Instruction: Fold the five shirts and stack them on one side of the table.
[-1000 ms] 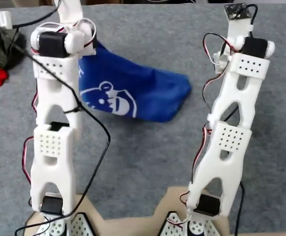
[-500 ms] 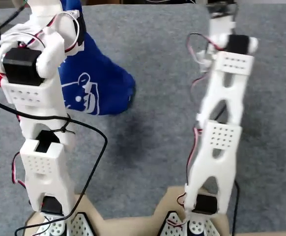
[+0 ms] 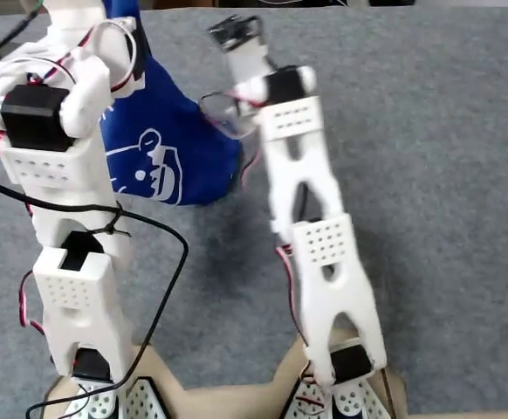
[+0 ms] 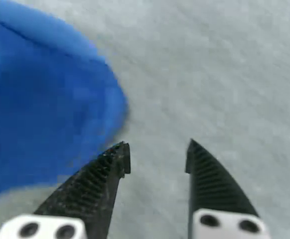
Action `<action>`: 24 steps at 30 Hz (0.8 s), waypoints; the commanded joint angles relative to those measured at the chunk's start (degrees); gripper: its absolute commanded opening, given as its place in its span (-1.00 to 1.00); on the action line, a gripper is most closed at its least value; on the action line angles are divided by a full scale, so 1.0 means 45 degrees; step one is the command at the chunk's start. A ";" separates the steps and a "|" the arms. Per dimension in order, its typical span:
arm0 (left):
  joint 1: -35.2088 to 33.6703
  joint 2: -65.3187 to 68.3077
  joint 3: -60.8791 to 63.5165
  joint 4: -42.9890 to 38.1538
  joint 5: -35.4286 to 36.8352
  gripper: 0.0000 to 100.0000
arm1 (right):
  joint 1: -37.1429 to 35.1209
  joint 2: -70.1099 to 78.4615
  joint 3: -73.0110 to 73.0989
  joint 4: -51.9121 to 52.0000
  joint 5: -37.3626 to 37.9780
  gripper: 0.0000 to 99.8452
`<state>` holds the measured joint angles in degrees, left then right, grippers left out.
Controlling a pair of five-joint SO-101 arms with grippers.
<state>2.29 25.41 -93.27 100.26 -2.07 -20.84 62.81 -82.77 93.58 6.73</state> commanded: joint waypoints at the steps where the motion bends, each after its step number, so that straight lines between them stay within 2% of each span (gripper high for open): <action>1: -0.0410 -0.0694 0.0254 0.0117 -0.0078 -0.96 | -0.1026 0.0420 -0.0537 -0.0781 -0.1094 -0.51; 6: -0.0938 -0.0694 0.2247 0.0117 -0.0078 -0.96 | -0.2022 0.1827 -0.0518 -0.0840 -0.2911 -0.50; 11: -0.1055 -0.0694 0.3302 0.0117 -0.0078 -0.96 | -0.2081 0.3331 -0.0733 -0.0391 -0.4532 -0.51; 17: -0.1133 -0.0694 0.4532 0.0117 -0.0078 -0.96 | -0.2061 0.3526 -0.1143 0.1426 -0.4630 -0.52; 19: -0.1133 -0.0694 0.5353 0.0117 -0.0078 -0.96 | -0.1944 0.3565 -0.1162 0.1719 -0.4630 -0.61; 24: -0.1680 -0.0694 0.8283 0.0117 -0.0078 -0.96 | -0.1182 0.3468 -0.1260 0.1778 -0.4552 -0.97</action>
<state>-3.34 25.41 -61.89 100.26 -2.07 -27.69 78.73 -87.96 99.65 -13.41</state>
